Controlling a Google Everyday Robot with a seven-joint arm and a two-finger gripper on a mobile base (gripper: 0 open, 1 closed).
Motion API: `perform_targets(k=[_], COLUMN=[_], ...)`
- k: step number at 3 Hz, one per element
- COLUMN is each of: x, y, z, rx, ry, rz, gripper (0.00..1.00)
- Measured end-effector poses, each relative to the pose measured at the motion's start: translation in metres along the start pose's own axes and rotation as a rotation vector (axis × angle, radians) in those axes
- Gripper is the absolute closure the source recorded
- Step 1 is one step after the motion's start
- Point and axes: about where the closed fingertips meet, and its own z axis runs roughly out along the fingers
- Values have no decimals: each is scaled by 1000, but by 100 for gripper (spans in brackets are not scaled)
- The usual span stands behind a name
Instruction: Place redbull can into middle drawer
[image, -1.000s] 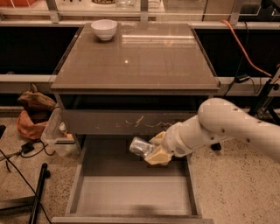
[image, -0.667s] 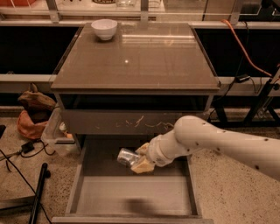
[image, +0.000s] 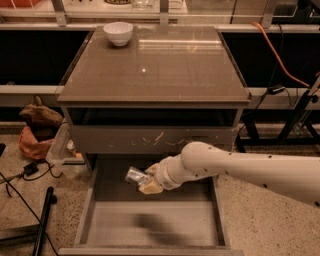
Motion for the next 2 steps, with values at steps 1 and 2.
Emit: perform_targets(k=[1,2], x=[0,21], y=[1,3], z=[0,35], rx=[-3,-28], ry=[1,-10], rz=[0,41], gripper=[100,100])
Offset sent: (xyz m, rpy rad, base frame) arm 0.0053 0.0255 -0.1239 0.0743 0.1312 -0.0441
